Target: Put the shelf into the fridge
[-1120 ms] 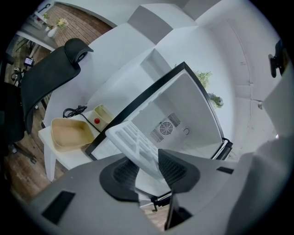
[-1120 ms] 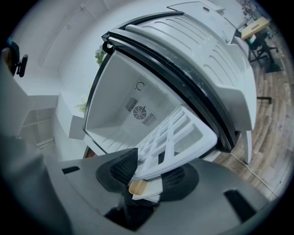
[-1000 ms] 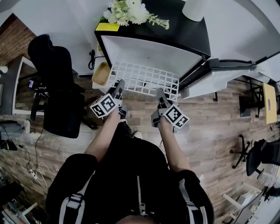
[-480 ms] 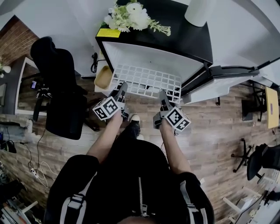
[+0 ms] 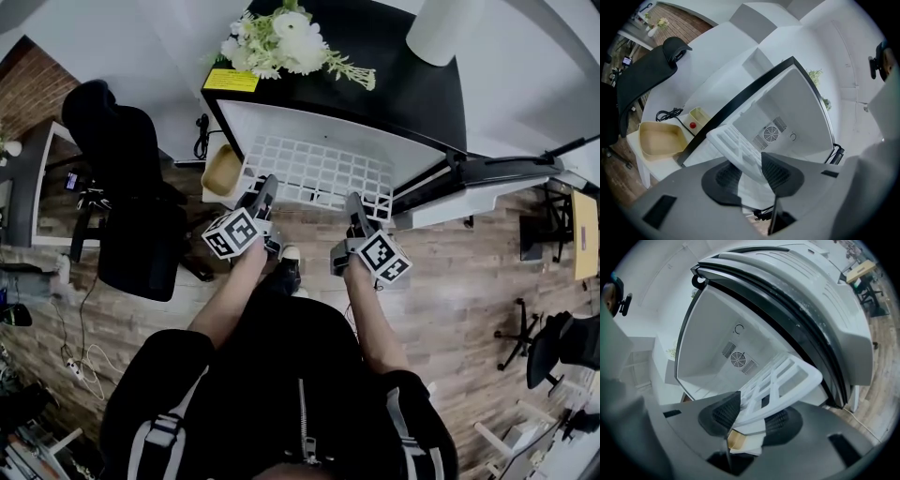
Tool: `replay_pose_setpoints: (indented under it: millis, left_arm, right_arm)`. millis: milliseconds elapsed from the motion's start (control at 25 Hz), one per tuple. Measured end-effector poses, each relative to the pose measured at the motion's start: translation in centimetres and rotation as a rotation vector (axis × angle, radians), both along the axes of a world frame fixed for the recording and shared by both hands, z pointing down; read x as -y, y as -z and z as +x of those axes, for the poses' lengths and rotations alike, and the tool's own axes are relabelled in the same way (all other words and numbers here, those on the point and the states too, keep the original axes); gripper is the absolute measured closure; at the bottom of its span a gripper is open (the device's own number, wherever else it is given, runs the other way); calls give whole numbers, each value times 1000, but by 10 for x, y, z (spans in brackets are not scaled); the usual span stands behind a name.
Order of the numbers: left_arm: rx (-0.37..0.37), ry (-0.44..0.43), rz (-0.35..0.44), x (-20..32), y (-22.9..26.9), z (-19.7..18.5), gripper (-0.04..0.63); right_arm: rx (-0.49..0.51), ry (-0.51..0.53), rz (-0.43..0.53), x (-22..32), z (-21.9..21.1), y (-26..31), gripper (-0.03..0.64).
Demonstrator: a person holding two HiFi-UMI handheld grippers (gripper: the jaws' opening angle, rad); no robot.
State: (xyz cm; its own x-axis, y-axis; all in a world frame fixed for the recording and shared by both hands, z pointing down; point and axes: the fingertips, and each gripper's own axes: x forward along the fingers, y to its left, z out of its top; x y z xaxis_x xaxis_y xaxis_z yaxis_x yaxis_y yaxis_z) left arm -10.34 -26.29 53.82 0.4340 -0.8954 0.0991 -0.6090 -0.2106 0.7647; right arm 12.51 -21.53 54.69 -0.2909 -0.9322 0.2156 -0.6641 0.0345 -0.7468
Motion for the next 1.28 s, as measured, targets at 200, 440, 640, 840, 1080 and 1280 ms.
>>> replay_pose_setpoints:
  millis: [200, 440, 640, 840, 1080, 1280]
  left_arm:
    - [3, 9, -2, 5, -2, 0, 448]
    - [2, 8, -2, 11, -3, 2, 448]
    - [-4, 5, 3, 16, -2, 4, 449]
    - [-3, 1, -1, 25, -4, 5, 449]
    - [-4, -4, -11, 31, -8, 8, 451]
    - [-8, -12, 2, 42, -5, 10, 451]
  right_arm:
    - [1, -7, 1, 6, 1, 0, 466]
    - [1, -15, 0, 11, 3, -2, 465]
    - [5, -22, -3, 16, 5, -3, 466]
    - [11, -32, -2, 24, 7, -3, 468]
    - [15, -40, -9, 31, 9, -6, 468]
    - [23, -48, -5, 42, 10, -5, 468]
